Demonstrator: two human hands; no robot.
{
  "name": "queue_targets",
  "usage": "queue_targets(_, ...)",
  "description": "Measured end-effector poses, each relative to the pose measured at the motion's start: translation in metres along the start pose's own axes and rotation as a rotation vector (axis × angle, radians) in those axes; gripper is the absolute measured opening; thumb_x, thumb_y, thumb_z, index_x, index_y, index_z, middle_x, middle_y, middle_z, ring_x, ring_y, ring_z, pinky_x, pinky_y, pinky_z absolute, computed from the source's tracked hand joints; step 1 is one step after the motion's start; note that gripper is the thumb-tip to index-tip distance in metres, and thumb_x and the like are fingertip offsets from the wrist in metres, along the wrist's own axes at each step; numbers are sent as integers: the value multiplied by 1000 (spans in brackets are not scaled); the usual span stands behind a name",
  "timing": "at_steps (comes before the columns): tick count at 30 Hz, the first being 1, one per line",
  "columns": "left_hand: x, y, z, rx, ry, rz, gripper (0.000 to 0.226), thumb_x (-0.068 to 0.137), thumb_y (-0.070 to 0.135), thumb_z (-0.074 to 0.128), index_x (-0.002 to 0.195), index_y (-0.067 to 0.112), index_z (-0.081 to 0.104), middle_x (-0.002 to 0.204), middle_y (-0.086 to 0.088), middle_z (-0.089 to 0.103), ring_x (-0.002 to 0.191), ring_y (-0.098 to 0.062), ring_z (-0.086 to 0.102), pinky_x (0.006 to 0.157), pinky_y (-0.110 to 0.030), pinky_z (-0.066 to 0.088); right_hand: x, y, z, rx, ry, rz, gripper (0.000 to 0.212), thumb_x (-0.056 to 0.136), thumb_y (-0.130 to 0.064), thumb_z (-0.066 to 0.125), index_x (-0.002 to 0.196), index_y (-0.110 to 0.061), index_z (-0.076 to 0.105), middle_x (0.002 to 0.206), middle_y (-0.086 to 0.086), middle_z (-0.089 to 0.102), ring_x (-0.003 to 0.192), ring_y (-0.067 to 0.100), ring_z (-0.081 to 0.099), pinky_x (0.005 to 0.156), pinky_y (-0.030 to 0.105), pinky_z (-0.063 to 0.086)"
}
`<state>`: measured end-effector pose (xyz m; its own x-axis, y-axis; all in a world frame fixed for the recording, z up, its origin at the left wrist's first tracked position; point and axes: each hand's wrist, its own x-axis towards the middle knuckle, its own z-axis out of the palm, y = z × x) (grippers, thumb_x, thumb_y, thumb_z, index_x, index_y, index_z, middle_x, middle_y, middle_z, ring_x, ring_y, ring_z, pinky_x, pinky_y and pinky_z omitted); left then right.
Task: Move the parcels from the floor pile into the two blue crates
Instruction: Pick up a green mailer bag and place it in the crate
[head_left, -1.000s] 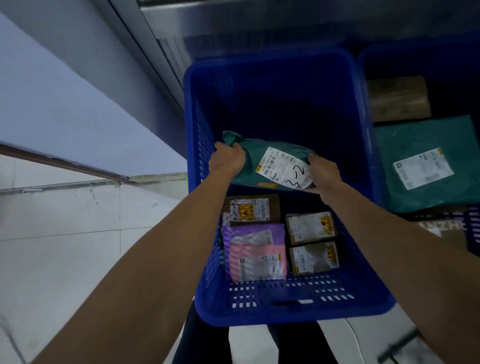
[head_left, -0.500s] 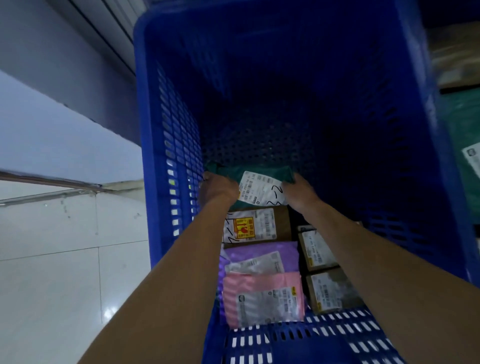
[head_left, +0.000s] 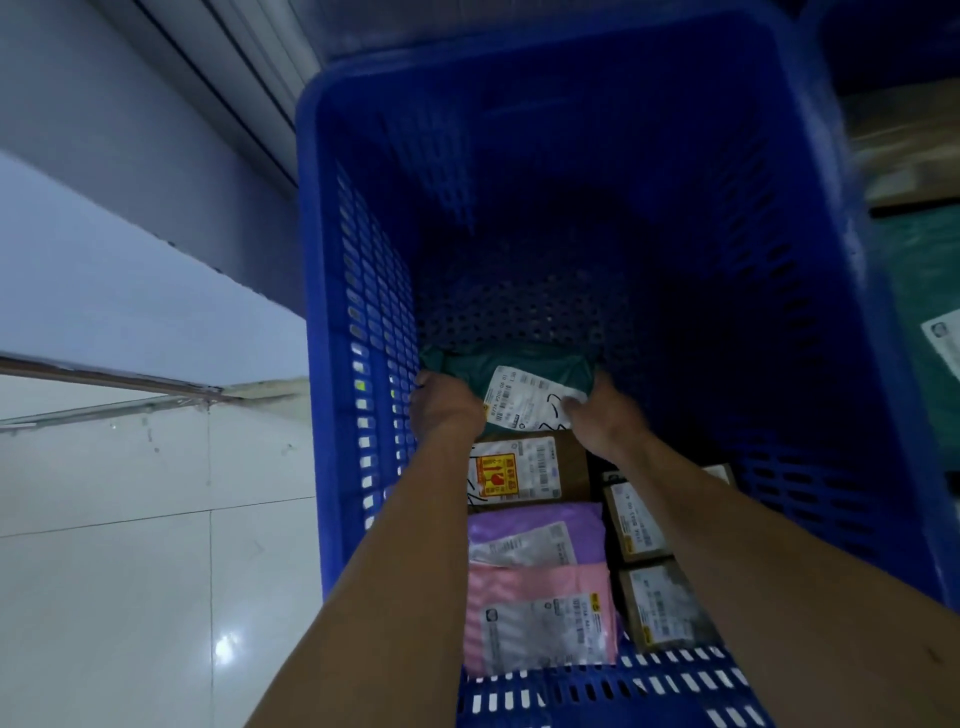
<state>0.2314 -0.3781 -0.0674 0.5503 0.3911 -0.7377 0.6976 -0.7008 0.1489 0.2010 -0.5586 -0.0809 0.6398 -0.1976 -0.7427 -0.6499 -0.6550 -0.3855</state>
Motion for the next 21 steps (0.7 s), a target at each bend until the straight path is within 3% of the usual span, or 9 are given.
queue_targets(5, -45, 1, -11, 172, -44, 9, 69, 94, 15, 58, 149, -9, 23, 144, -22, 45, 127, -36, 50, 94, -41, 49, -42, -11, -21, -153, 4, 11, 67, 100, -37, 51, 152, -7, 21, 150, 21, 33, 131, 40, 43, 102, 43, 42)
queue_targets(8, -82, -3, -28, 242, -106, 102, 41, 97, 17, 55, 131, -5, 48, 125, -15, 59, 112, -30, 60, 86, -36, 51, -77, -18, -37, -184, -7, 14, 67, 98, -31, 55, 150, -5, 21, 149, 22, 29, 132, 40, 41, 103, 44, 42)
queue_targets(10, -107, -11, -39, 242, -143, 163, 31, 99, 19, 50, 122, -2, 52, 116, -12, 60, 110, -31, 60, 85, -35, 50, -103, -23, -47, -185, -26, 8, 62, 99, -30, 53, 148, -5, 25, 147, 21, 31, 130, 39, 43, 101, 42, 42)
queue_targets(14, -164, -21, -72, 249, -150, 245, 35, 100, 25, 44, 128, 7, 53, 127, -18, 61, 113, -33, 59, 96, -40, 50, -162, -32, -71, -212, -72, -26, 50, 101, -25, 46, 143, -3, 31, 143, 22, 34, 127, 40, 45, 99, 42, 42)
queue_targets(17, -218, -19, -102, 193, -143, 305, 43, 103, 22, 43, 144, 9, 45, 144, -18, 51, 129, -34, 50, 103, -36, 42, -205, -39, -88, -246, -123, -36, 49, 100, -21, 45, 144, -2, 32, 144, 22, 34, 126, 39, 46, 100, 43, 44)
queue_targets(21, -285, -19, -143, 134, -97, 392, 45, 104, 26, 42, 146, 10, 44, 149, -15, 47, 134, -34, 46, 107, -38, 39, -266, -52, -109, -263, -184, -55, 43, 99, -21, 46, 138, -3, 39, 143, 21, 35, 117, 38, 52, 89, 41, 47)
